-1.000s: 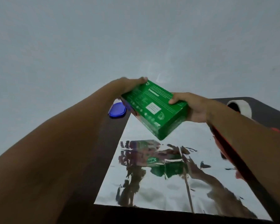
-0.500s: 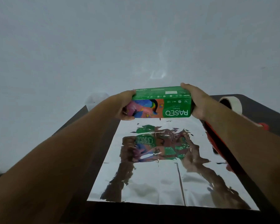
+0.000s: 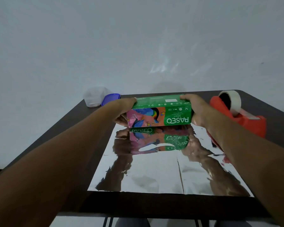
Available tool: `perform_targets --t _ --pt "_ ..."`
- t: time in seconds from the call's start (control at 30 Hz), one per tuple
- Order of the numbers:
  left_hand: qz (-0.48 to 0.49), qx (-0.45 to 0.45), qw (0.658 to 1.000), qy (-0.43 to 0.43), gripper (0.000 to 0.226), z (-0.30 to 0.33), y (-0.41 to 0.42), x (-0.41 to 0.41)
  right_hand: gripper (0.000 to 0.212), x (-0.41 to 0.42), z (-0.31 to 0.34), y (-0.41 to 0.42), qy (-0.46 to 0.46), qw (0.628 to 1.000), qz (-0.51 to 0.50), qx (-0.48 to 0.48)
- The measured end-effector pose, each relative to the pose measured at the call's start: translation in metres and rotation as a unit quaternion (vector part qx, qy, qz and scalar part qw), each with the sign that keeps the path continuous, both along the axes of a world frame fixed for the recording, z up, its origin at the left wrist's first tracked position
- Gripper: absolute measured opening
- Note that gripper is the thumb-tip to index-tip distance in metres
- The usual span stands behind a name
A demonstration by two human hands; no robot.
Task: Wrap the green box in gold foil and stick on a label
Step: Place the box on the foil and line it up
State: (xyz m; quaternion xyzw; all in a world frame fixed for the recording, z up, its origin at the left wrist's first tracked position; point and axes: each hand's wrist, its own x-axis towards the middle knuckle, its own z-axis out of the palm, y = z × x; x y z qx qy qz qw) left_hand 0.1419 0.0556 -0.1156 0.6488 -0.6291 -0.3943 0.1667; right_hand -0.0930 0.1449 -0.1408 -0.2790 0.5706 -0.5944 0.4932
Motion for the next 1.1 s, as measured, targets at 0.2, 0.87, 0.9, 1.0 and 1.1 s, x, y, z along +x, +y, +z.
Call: perform_targets --t 0.2,0.87,0.9,1.0,1.1 --pt "-0.005 -0.026 1.0 -0.016 0.068 -0.008 0.001 -0.001 0.016 0.001 -0.006 0.005 0.001 1.0 -0.003 0.002" --pt "-0.14 -0.212 0.948 -0.195 0.052 0.032 -0.115 -0.01 0.03 -0.067 0.036 -0.092 0.446 0.894 0.03 0.044" --pt "-0.161 -0.222 0.941 -0.196 0.043 0.028 -0.122 -0.014 0.028 -0.069 0.034 -0.099 0.484 0.871 0.062 0.051" --pt "-0.212 -0.23 0.932 -0.184 0.031 0.014 -0.146 -0.026 0.03 -0.075 0.027 -0.12 0.554 0.815 0.15 0.079" --pt "-0.257 -0.202 0.923 -0.203 0.04 0.0 -0.162 -0.04 0.04 -0.076 0.02 -0.141 0.583 0.782 0.2 0.095"
